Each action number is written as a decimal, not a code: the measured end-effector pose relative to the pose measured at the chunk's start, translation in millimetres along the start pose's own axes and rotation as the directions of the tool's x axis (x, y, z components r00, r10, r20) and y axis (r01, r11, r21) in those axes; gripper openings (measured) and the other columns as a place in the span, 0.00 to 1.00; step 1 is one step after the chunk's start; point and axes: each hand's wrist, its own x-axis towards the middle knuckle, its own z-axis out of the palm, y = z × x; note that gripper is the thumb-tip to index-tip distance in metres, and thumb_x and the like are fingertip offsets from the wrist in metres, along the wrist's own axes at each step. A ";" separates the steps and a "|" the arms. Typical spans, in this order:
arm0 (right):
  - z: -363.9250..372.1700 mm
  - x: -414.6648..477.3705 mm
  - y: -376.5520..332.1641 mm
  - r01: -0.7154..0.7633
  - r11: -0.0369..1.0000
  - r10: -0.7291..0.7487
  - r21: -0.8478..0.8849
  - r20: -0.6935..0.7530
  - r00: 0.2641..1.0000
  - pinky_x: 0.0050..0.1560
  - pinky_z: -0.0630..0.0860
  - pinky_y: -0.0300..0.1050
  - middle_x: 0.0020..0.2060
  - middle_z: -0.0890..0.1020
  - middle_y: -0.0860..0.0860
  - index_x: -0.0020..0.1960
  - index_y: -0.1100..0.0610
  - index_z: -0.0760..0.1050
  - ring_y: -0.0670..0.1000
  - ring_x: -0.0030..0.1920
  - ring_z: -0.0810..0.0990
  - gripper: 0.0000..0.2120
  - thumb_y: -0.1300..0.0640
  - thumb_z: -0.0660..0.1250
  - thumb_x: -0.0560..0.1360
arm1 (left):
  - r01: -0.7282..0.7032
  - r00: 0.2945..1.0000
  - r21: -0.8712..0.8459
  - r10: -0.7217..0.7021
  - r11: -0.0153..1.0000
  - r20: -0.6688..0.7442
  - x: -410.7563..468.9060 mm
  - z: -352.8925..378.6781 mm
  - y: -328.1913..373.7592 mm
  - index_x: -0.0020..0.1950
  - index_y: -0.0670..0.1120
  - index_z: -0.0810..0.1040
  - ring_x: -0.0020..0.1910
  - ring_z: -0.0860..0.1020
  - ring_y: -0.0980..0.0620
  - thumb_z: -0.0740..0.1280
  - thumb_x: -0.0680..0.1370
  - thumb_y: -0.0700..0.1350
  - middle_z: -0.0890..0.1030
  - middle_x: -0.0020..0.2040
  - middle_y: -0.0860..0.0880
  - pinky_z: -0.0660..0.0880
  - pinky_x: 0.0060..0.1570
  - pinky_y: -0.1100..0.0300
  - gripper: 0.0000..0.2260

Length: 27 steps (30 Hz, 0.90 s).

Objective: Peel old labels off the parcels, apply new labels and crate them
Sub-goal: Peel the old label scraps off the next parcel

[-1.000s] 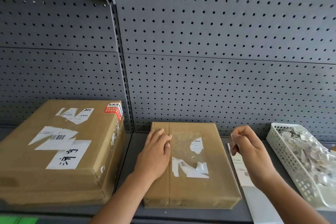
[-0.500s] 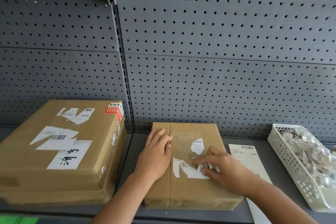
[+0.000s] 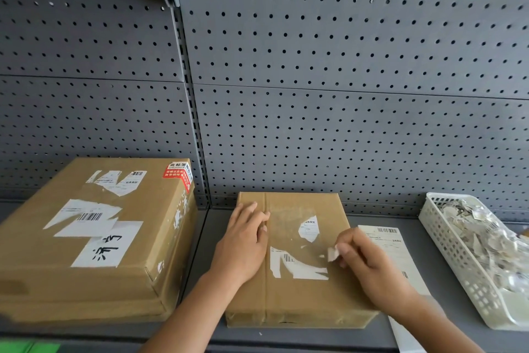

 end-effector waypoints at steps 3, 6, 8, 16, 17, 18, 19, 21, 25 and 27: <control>-6.3 0.9 -7.5 -0.150 0.930 0.185 0.335 -0.076 0.980 0.54 0.73 0.50 0.45 0.84 0.54 0.45 0.58 0.75 0.54 0.48 0.80 0.11 0.57 0.58 0.83 | 0.002 1.000 -0.001 -0.002 1.000 0.003 0.4 -0.3 -0.3 0.71 0.60 0.69 0.79 0.41 0.64 0.52 0.86 0.51 0.54 0.80 0.63 0.70 0.67 0.50 0.15; -11.5 4.0 -19.4 -0.180 0.863 0.225 0.472 -0.039 0.974 0.57 0.75 0.55 0.44 0.85 0.59 0.47 0.67 0.71 0.57 0.49 0.82 0.18 0.51 0.61 0.82 | -0.002 1.000 0.004 0.002 1.000 0.002 -0.1 0.4 -0.7 0.72 0.60 0.69 0.79 0.41 0.63 0.52 0.86 0.51 0.54 0.80 0.63 0.70 0.68 0.50 0.16; -10.9 5.4 -27.4 -0.151 0.903 0.177 0.401 -0.028 0.984 0.49 0.76 0.50 0.39 0.84 0.59 0.46 0.69 0.69 0.54 0.41 0.81 0.28 0.42 0.66 0.77 | -0.006 1.000 0.003 0.006 1.000 -0.001 0.0 1.0 -0.2 0.72 0.60 0.69 0.79 0.42 0.63 0.52 0.86 0.51 0.55 0.80 0.63 0.70 0.68 0.50 0.16; 10.4 21.4 -21.7 -0.055 0.992 0.068 -0.115 0.119 0.991 0.43 0.76 0.42 0.41 0.79 0.46 0.53 0.41 0.75 0.49 0.35 0.79 0.11 0.58 0.63 0.81 | -0.004 1.000 0.000 0.004 1.000 0.001 0.2 0.7 -0.3 0.72 0.60 0.69 0.79 0.41 0.63 0.52 0.86 0.51 0.54 0.80 0.63 0.70 0.68 0.50 0.16; 14.5 23.3 -23.2 -0.023 0.985 0.050 -0.173 0.153 0.987 0.42 0.75 0.38 0.42 0.79 0.44 0.52 0.39 0.76 0.46 0.37 0.79 0.14 0.60 0.62 0.81 | -0.005 1.000 -0.001 0.005 1.000 -0.001 0.1 0.8 -0.6 0.71 0.60 0.69 0.79 0.41 0.63 0.52 0.86 0.51 0.54 0.80 0.63 0.70 0.68 0.50 0.16; 19.0 25.6 -25.4 0.012 0.977 0.029 -0.211 0.189 0.982 0.42 0.74 0.34 0.43 0.78 0.42 0.51 0.40 0.77 0.45 0.39 0.78 0.16 0.62 0.61 0.80 | -0.006 1.000 -0.003 0.006 1.000 -0.003 0.4 1.1 -1.0 0.71 0.60 0.69 0.79 0.42 0.63 0.52 0.86 0.51 0.54 0.80 0.63 0.70 0.68 0.50 0.15; 24.6 28.0 -28.8 0.053 0.966 0.005 -0.253 0.224 0.975 0.42 0.73 0.33 0.44 0.78 0.41 0.50 0.41 0.78 0.44 0.41 0.77 0.17 0.63 0.60 0.80 | -0.006 1.000 -0.007 0.006 1.000 -0.005 0.6 1.5 -1.3 0.71 0.60 0.69 0.79 0.42 0.63 0.52 0.86 0.51 0.55 0.80 0.63 0.70 0.68 0.50 0.15; 36.6 33.9 -33.4 0.129 0.936 -0.033 -0.328 0.283 0.959 0.44 0.74 0.36 0.45 0.76 0.40 0.50 0.44 0.78 0.44 0.42 0.77 0.15 0.63 0.60 0.80 | 0.000 1.000 -0.016 0.000 1.000 -0.003 0.8 1.6 -1.7 0.70 0.61 0.70 0.79 0.42 0.63 0.52 0.86 0.51 0.55 0.80 0.63 0.70 0.69 0.48 0.15; 51.7 45.1 -38.2 0.157 0.877 -0.014 -0.455 0.302 0.953 0.46 0.76 0.41 0.48 0.77 0.39 0.55 0.44 0.78 0.42 0.44 0.78 0.14 0.59 0.58 0.79 | 0.006 1.000 -0.023 -0.006 1.000 0.007 0.6 1.6 -1.1 0.70 0.61 0.69 0.79 0.41 0.64 0.53 0.86 0.51 0.54 0.80 0.64 0.69 0.69 0.47 0.15; 55.9 49.3 -38.8 0.146 0.857 0.015 -0.493 0.308 0.951 0.48 0.76 0.41 0.50 0.78 0.39 0.56 0.42 0.77 0.42 0.47 0.78 0.15 0.58 0.57 0.79 | 0.010 1.000 -0.021 -0.010 1.000 0.010 0.2 1.1 -1.1 0.70 0.61 0.69 0.79 0.41 0.64 0.53 0.86 0.51 0.54 0.80 0.64 0.70 0.69 0.46 0.15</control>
